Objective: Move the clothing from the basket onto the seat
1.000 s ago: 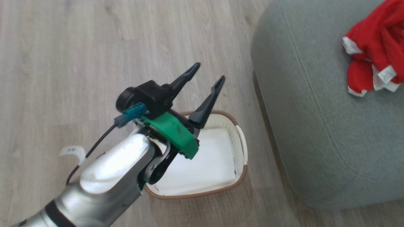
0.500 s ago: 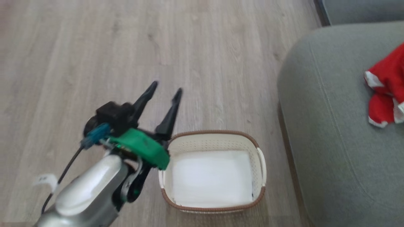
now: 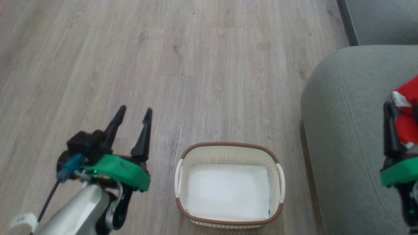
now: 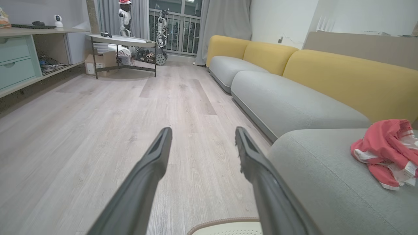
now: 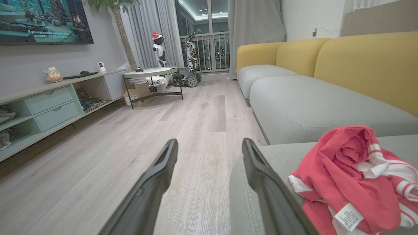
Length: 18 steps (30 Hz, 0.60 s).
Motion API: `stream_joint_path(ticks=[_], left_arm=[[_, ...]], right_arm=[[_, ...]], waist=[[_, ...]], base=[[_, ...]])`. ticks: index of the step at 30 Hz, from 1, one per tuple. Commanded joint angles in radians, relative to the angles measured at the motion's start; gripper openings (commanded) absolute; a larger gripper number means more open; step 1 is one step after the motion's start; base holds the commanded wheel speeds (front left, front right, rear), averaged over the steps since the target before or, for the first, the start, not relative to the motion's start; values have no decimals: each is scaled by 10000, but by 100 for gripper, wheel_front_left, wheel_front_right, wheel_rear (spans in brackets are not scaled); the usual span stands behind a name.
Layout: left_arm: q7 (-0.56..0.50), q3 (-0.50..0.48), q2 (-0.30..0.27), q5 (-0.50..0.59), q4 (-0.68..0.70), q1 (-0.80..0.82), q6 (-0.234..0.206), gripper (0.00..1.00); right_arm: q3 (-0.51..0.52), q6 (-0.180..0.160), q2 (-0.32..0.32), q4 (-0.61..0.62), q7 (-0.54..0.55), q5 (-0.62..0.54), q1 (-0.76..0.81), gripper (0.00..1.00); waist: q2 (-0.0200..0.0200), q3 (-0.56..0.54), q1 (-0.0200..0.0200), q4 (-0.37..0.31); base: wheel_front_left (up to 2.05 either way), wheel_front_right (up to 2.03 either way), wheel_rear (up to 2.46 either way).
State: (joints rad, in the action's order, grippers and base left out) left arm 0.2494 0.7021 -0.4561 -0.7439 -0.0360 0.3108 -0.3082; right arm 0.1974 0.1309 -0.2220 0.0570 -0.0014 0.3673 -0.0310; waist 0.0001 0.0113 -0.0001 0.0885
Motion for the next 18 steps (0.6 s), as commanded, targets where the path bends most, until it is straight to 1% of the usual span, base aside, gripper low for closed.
stream_joint_path(ticks=[1, 5, 6, 7, 13, 18], left_arm=[[120, -661, -203, 275, 308, 237, -48, 100], [122, -1323, 46, 795, 364, -385, 16, 100], [122, -1475, 120, 886, 375, -560, 99, 100], [122, -1475, 120, 886, 375, -560, 99, 100], [123, -2324, 560, 1731, 331, -1353, 539, 100], [123, -2993, 1007, 2375, 148, -1797, 1042, 100]], right_arm=[[-179, -2, -75, 479, -109, -104, -43, 100], [-434, -2, 250, 593, -435, -168, 330, 100], [-508, -2, 306, 583, -533, -165, 407, 100], [-508, -2, 306, 583, -533, -165, 407, 100], [-893, -2, 465, 176, -1159, -52, 663, 100], [-1263, -2, 575, -372, -1617, 4, 662, 100]], waist=[[-1, 6, 1, -16], [-1, -18, 1, -110], [-1, -30, 1, -141], [-1, -30, 1, -141], [-1, -16, 1, -286], [-1, 77, 1, -359]], base=[[0, 0, 0], [0, 0, 0], [0, 0, 0], [0, 0, 0], [0, 0, 0], [0, 0, 0]])
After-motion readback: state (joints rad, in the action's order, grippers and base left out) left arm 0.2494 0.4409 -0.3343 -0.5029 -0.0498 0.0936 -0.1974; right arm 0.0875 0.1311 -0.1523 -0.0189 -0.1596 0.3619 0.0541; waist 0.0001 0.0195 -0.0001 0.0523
